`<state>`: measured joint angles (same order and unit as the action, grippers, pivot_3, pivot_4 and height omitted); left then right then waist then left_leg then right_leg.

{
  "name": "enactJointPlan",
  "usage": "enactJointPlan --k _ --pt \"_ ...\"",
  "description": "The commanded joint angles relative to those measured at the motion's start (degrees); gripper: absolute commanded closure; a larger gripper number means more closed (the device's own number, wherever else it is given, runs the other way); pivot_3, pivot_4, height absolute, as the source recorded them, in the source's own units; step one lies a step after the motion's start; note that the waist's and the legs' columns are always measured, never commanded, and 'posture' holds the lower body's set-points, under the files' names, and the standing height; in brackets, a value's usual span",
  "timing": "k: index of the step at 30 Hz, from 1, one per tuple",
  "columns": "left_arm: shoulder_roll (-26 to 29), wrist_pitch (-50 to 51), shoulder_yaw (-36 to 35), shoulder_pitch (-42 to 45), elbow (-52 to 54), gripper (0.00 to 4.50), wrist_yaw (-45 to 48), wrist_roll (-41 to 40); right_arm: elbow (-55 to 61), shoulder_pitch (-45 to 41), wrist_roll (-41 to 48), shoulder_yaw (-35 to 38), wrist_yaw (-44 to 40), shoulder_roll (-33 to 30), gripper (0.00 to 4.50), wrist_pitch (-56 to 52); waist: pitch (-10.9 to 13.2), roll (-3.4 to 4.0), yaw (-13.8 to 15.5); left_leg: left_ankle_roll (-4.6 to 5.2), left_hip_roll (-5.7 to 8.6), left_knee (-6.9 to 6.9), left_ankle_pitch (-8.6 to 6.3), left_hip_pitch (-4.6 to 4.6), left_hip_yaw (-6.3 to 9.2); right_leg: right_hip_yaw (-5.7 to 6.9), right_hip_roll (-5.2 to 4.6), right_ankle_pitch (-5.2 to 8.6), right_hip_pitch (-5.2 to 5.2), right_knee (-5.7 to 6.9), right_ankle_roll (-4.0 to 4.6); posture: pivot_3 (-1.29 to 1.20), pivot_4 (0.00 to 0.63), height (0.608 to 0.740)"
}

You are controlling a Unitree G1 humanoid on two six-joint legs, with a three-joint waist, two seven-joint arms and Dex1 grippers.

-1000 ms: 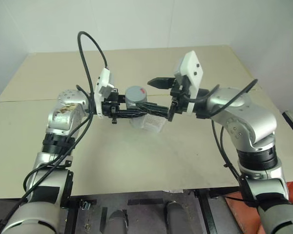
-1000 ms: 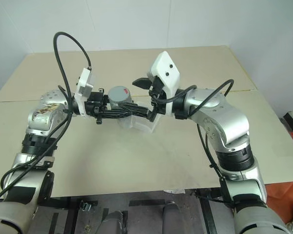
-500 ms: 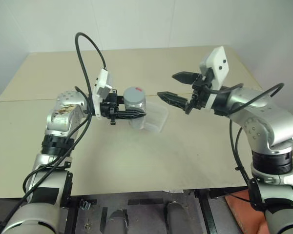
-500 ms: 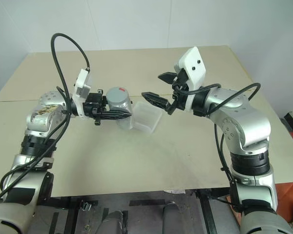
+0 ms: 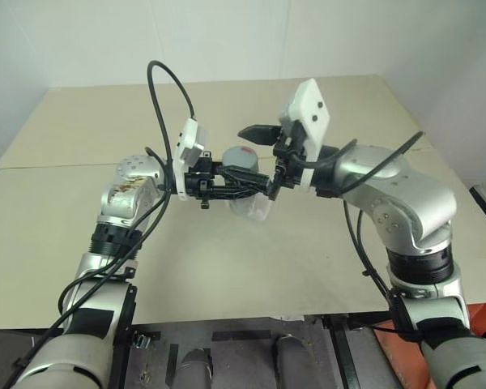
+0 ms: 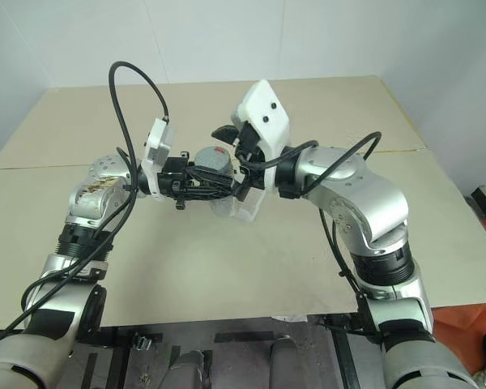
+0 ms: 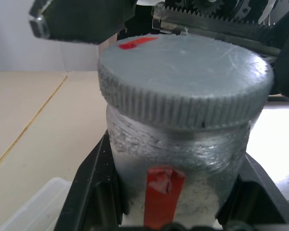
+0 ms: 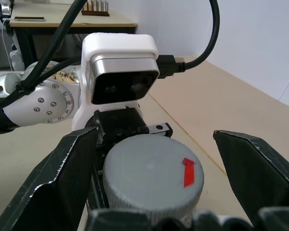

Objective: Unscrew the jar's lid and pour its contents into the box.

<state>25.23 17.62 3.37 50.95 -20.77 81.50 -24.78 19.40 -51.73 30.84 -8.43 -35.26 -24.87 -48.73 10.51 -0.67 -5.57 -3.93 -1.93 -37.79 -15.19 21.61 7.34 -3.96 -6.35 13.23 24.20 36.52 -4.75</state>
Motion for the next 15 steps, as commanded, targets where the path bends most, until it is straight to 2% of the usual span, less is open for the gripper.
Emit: enactJointPlan --k 1,15 --pt "0.62 -0.59 -0.58 1.72 1.08 2.56 0.37 -0.28 -0.85 -2.28 -1.67 0.1 0.12 0.87 0.05 2.31 0.0 0.0 0.0 0.0 0.0 0.0 0.0 0.0 0.0 0.0 0.0 0.0 0.0 0.01 0.0 0.0 0.15 0.74" --pt "2.72 -0.6 -1.14 1.83 1.12 2.56 1.23 -0.49 -3.59 -0.7 -3.8 2.11 -1.85 -0.9 0.05 3.24 0.0 0.0 -0.01 0.0 0.0 0.0 0.0 -0.01 0.0 0.0 0.0 0.0 0.01 0.01 0.0 0.0 0.15 0.74"
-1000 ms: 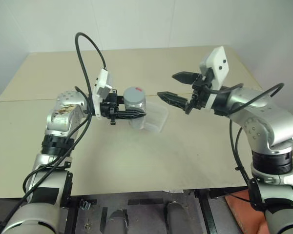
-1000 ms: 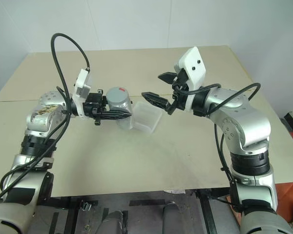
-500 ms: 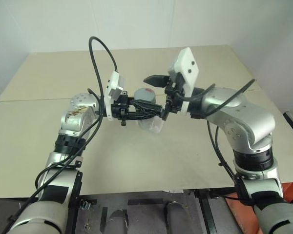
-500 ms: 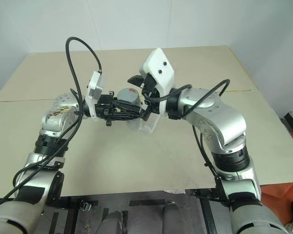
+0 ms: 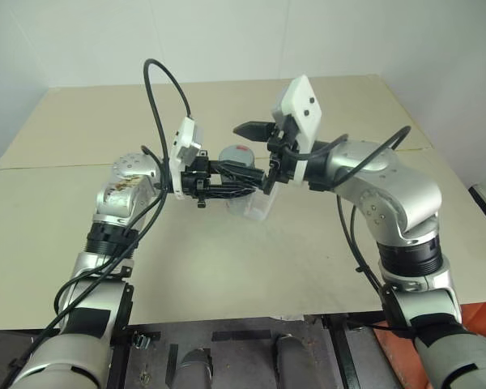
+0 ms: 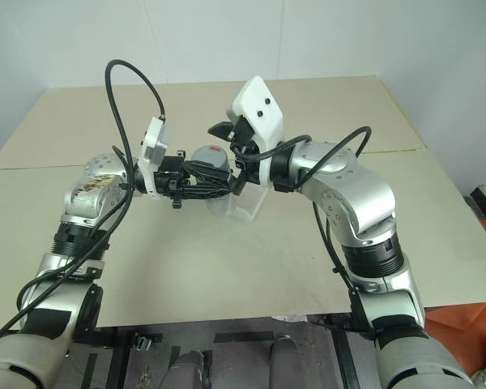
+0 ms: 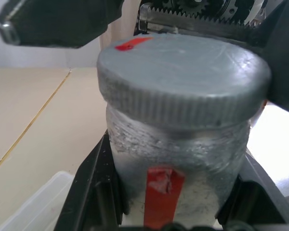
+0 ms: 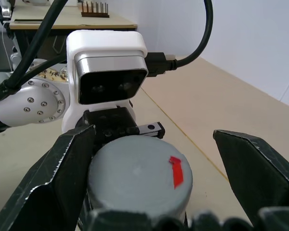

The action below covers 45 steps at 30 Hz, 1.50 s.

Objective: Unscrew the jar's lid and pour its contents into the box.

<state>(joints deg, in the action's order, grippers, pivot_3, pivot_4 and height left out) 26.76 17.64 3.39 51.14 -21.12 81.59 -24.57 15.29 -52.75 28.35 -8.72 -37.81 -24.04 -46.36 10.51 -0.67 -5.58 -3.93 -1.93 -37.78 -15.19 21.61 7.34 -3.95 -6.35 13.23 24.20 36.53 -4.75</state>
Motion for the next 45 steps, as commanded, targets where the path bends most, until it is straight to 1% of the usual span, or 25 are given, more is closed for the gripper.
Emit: enactJointPlan --k 1,11,18,22,25,29,32,39,45 --pt "1.42 -0.56 -1.22 1.6 1.53 2.56 1.21 -0.77 0.62 0.56 -1.35 2.83 0.66 -2.27 0.05 0.82 0.0 0.0 0.0 0.0 0.0 0.0 0.0 0.0 0.0 0.0 0.0 0.0 0.0 0.0 0.0 0.0 0.15 0.74" --pt "2.85 -0.55 -1.47 1.28 1.72 2.56 1.74 -1.12 1.08 3.18 -0.99 6.71 1.02 -7.6 0.05 0.67 0.0 0.0 -0.01 0.01 -0.01 0.0 0.0 -0.01 0.0 0.0 0.01 0.0 -0.01 0.0 0.0 0.0 0.15 0.74" --pt "3.13 -0.56 -1.54 0.9 2.0 2.56 1.86 -1.18 1.63 3.77 -0.33 8.43 1.27 -9.04 0.05 0.65 0.0 0.0 0.18 0.01 0.0 0.01 -0.01 0.02 0.0 0.0 0.0 0.0 0.0 -0.04 0.0 0.0 0.15 0.74" --pt "3.19 -0.36 -1.59 0.4 2.42 2.56 1.87 -1.17 4.18 5.43 0.78 9.29 -0.05 -10.58 0.05 -0.09 0.0 0.0 0.03 0.01 -0.01 0.01 -0.01 0.02 -0.01 0.0 0.0 0.0 0.0 -0.04 0.0 0.0 0.15 0.74" --pt "2.75 -0.84 -1.54 0.53 1.78 2.56 1.34 -0.77 7.31 7.26 3.26 9.72 -2.05 -11.75 0.05 -1.1 0.0 0.0 0.1 0.01 0.0 0.0 -0.01 0.03 -0.01 0.0 -0.01 0.0 -0.02 -0.06 0.0 0.0 0.15 0.74" --pt "1.77 -1.77 -1.02 0.68 1.04 2.56 0.5 -0.01 11.11 6.62 8.13 10.31 -0.71 -9.7 0.05 -4.29 0.0 0.0 0.01 0.02 0.0 0.0 -0.01 0.02 -0.01 0.0 0.0 0.0 -0.02 -0.06 0.0 0.0 0.15 0.74" --pt "1.4 -1.59 -0.31 0.29 1.51 2.56 1.25 -0.09 13.12 5.76 9.97 9.36 0.69 -7.67 0.05 -5.34 0.0 0.0 0.05 0.02 -0.01 0.0 -0.01 -0.01 -0.01 0.0 0.0 0.0 -0.02 -0.01 0.0 0.0 0.15 0.74" --pt "0.71 -1.92 0.06 0.6 1.44 2.56 1.53 -0.01 10.24 2.08 6.87 4.5 4.43 -4.33 0.05 -6.48 0.0 0.0 0.0 0.02 0.0 0.0 -0.01 0.0 -0.01 0.0 0.0 0.0 -0.02 -0.02 0.0 0.0 0.15 0.74" --pt "0.54 -2.17 0.25 0.81 1.32 2.56 1.78 0.1 8.27 0.03 5.43 1.78 5.19 -2.19 0.05 -6.71 0.0 0.0 0.03 0.01 0.0 0.0 -0.01 0.02 0.0 0.0 0.0 0.0 0.0 -0.02 0.0 0.0 0.15 0.74"
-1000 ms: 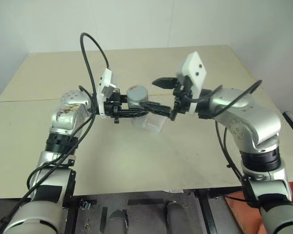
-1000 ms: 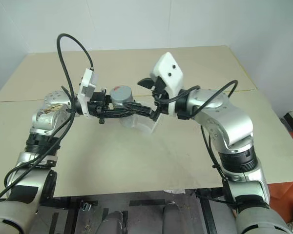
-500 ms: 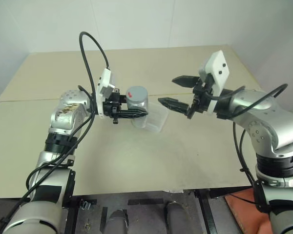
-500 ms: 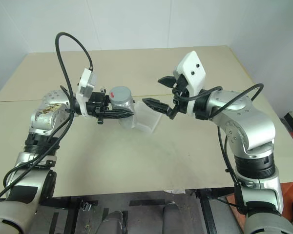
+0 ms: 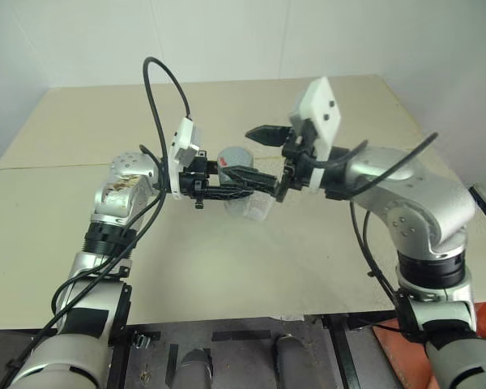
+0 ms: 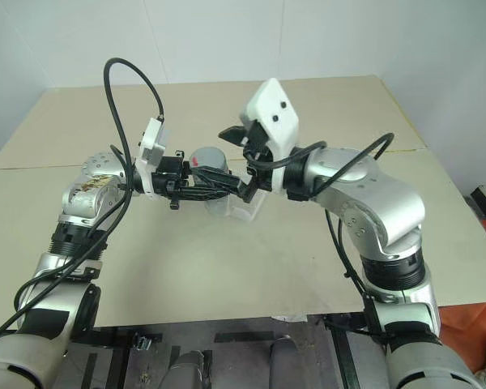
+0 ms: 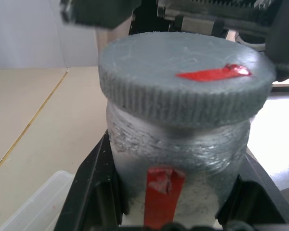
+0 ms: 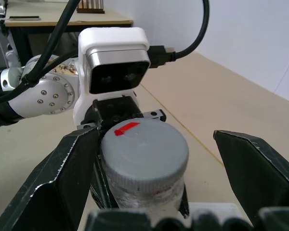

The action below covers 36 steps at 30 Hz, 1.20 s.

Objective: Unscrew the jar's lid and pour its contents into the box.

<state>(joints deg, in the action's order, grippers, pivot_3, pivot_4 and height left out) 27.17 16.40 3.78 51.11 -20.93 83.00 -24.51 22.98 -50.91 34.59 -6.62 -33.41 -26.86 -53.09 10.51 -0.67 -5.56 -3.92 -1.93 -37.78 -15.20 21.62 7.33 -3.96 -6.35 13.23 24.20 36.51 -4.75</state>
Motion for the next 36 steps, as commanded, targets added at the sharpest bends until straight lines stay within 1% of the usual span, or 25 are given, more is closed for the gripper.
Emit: enactJointPlan --k 1,12,15,17,18,19,24,27,29,32,36 --pt "0.13 -0.89 -0.14 0.81 1.26 2.56 0.37 0.03 0.39 -1.96 -1.04 -0.61 0.82 0.87 0.05 -0.01 0.0 0.0 0.0 0.0 0.0 0.0 0.0 -0.01 0.0 0.0 0.0 0.0 0.0 0.01 0.0 0.0 0.15 0.74" --pt "0.91 -0.47 -0.46 0.4 1.91 2.56 0.4 -0.08 -0.75 -2.4 -1.64 -1.14 0.96 2.41 0.05 -0.01 0.0 0.0 -0.04 0.0 0.0 0.0 0.0 -0.02 0.0 0.0 0.0 0.0 0.0 0.02 0.0 0.0 0.15 0.74" --pt "1.03 -0.37 -0.46 0.29 2.11 2.56 0.29 -0.07 -0.75 -2.38 -1.59 -1.24 0.42 2.44 0.58 0.07 0.0 0.0 -0.01 0.0 0.0 0.0 0.0 -0.01 0.01 0.0 0.0 0.0 0.0 0.02 0.0 0.0 0.15 0.74" --pt "1.09 -0.35 -0.48 0.25 2.14 2.56 0.25 -0.1 -0.74 -2.41 -1.51 -1.08 0.26 2.51 1.21 0.01 0.0 0.0 -0.01 0.0 0.0 0.0 0.0 -0.01 0.0 0.0 0.0 0.0 0.0 0.02 0.0 0.0 0.15 0.74" --pt "1.13 -0.39 -0.48 0.2 2.15 2.56 0.26 -0.1 -0.75 -2.51 -1.21 -0.71 0.19 2.62 1.61 -0.15 0.0 0.0 -0.01 0.0 0.0 0.0 0.0 -0.01 0.01 0.0 0.0 0.0 0.0 0.02 0.0 0.0 0.15 0.74" --pt "1.17 -0.43 -0.48 0.13 2.16 2.56 0.25 -0.09 -0.79 -2.67 -0.85 -0.24 0.19 2.79 1.76 -0.35 0.0 0.0 -0.01 0.0 0.0 0.0 0.0 -0.01 0.01 0.0 0.0 0.0 0.0 0.02 0.0 0.0 0.15 0.74" --pt "1.42 -0.25 -0.45 -0.79 3.03 2.56 0.21 -0.2 -0.99 -3.48 0.64 1.99 0.64 2.75 1.76 -1.25 0.0 0.0 -0.03 0.0 0.0 0.0 0.0 -0.01 0.01 0.0 0.0 0.0 0.0 0.02 0.0 0.0 0.15 0.74" --pt "1.63 -0.1 -0.49 -1.53 3.55 2.56 -0.13 -0.1 -1.35 -4.33 1.07 4.31 0.99 1.6 1.76 -1.41 0.0 0.0 0.01 0.0 0.0 0.0 0.0 -0.01 0.01 0.0 0.0 0.0 0.0 0.02 0.0 0.0 0.15 0.74" --pt "2.04 -0.34 -0.98 -1.81 3.36 2.56 -0.91 0.21 -2.56 -4.05 -0.36 6.46 1.45 -0.72 1.76 -0.46 0.0 0.0 0.1 0.0 0.0 0.0 0.0 -0.01 0.01 0.0 0.0 0.0 0.0 0.02 0.0 0.0 0.15 0.74" --pt "2.99 -0.89 -2.05 -1.71 2.66 2.56 -2.28 0.51 -4.0 -0.79 -3.69 8.44 2.25 -4.63 1.76 2.39 0.0 0.0 0.3 0.0 0.0 0.0 0.0 0.01 0.02 0.01 0.0 0.0 -0.02 -0.02 0.0 0.0 0.15 0.74" --pt "5.13 -1.66 -4.34 -1.16 1.81 2.56 -4.62 0.8 -5.61 8.68 -7.44 11.84 5.47 -7.36 1.76 3.9 0.0 -0.01 0.32 0.03 0.0 0.01 -0.02 0.02 0.01 0.01 0.0 0.0 -0.03 -0.07 0.0 0.0 0.15 0.74"
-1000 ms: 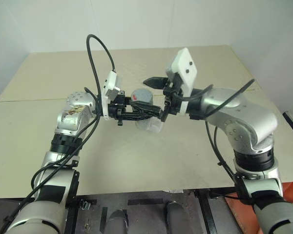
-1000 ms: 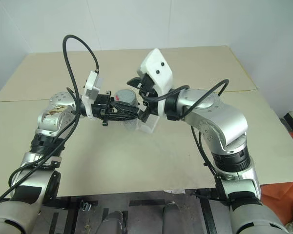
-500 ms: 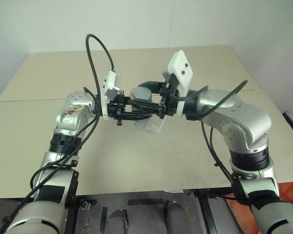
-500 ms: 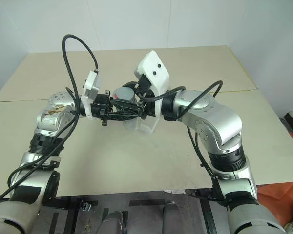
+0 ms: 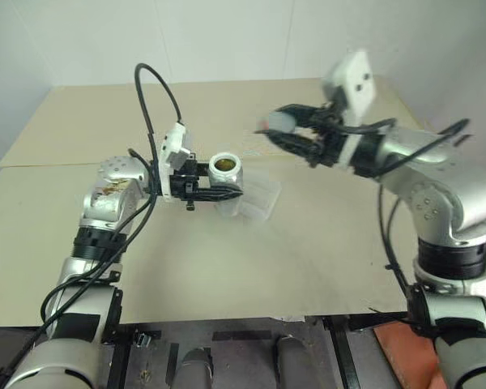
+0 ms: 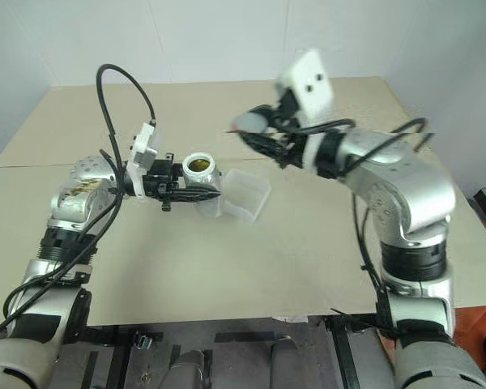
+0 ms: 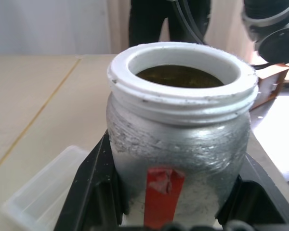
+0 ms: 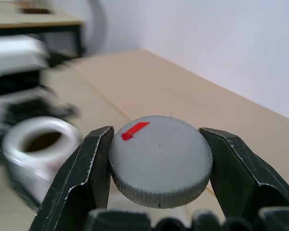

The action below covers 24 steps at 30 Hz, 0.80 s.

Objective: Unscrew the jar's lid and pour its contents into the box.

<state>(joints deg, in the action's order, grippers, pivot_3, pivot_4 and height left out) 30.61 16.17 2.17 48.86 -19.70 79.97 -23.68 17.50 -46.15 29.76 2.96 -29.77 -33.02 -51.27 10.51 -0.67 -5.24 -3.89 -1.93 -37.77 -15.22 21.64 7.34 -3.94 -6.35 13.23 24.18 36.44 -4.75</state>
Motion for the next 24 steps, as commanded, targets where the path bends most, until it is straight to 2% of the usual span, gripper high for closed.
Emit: enactJointPlan --k 1,8,10,13,14,15,19,21,24 --pt "2.25 -1.57 -3.28 1.29 0.22 2.56 -2.32 0.17 -0.34 6.44 -3.69 2.2 2.32 -1.68 1.76 2.33 0.0 0.0 -0.03 0.0 0.0 -0.01 0.0 0.01 -0.02 0.0 0.0 0.0 0.01 0.01 0.0 0.0 0.15 0.74" --pt "4.5 -3.64 -4.74 2.88 -2.94 2.56 -6.48 2.67 -2.59 20.37 -8.72 -0.37 4.37 -0.42 1.76 4.01 0.0 0.0 -0.28 0.01 0.01 -0.01 0.0 -0.05 -0.05 -0.04 0.0 0.0 0.0 -0.25 0.0 0.0 0.15 0.74" --pt "4.46 -3.81 -4.85 2.63 -3.06 2.56 -7.66 3.04 -2.5 22.63 -9.78 -1.44 4.8 0.46 1.06 4.27 0.0 0.0 -0.28 0.01 0.0 -0.01 0.0 -0.06 -0.04 -0.04 0.0 0.0 0.0 -0.26 0.0 0.0 0.15 0.74" --pt "4.12 -3.99 -4.69 1.88 -2.41 2.56 -8.45 3.3 -1.18 24.95 -10.42 -2.66 4.24 0.82 0.25 4.83 0.0 0.0 -0.26 0.01 0.0 -0.01 0.0 -0.04 -0.03 -0.04 0.0 0.0 0.0 -0.26 0.0 0.0 0.15 0.74" --pt "3.81 -4.15 -4.57 1.64 -2.04 2.56 -9.22 3.53 -0.47 25.33 -10.33 -2.58 4.2 0.84 0.02 4.71 0.0 0.0 -0.23 0.0 0.0 -0.01 0.0 -0.03 -0.04 -0.03 0.0 0.0 0.0 -0.26 0.0 0.0 0.15 0.74" --pt "3.51 -5.16 -4.17 1.54 -1.94 2.56 -10.45 4.46 0.39 25.34 -10.13 -2.23 4.16 0.72 0.02 4.31 0.0 0.0 -0.2 0.0 0.01 -0.01 0.0 -0.03 -0.03 -0.03 0.0 0.0 0.0 -0.26 0.0 0.0 0.15 0.74" --pt "0.81 -17.08 -1.34 3.02 -5.43 2.56 -19.73 13.33 6.77 23.38 -3.67 1.49 -0.59 -1.97 0.02 -0.04 0.0 0.0 0.18 0.0 0.01 -0.01 0.0 -0.05 -0.04 -0.03 0.0 0.0 -0.02 -0.29 0.0 0.0 0.15 0.74" --pt "-1.22 -25.16 0.31 5.31 -9.77 2.56 -27.88 19.68 9.79 21.67 1.11 3.64 -3.22 -3.3 0.02 -2.82 0.0 0.0 0.53 0.0 0.01 -0.02 0.0 -0.05 -0.03 -0.03 0.0 -0.01 -0.04 -0.34 0.0 0.0 0.15 0.74" --pt "-2.37 -40.67 5.53 9.2 -18.31 2.56 -44.29 33.9 12.1 18.69 6.86 5.36 -4.87 -4.72 0.02 -7.94 0.01 -0.02 1.31 0.0 0.01 -0.03 0.0 -0.06 -0.03 -0.02 0.01 -0.01 -0.05 -0.36 0.0 0.0 0.15 0.74"
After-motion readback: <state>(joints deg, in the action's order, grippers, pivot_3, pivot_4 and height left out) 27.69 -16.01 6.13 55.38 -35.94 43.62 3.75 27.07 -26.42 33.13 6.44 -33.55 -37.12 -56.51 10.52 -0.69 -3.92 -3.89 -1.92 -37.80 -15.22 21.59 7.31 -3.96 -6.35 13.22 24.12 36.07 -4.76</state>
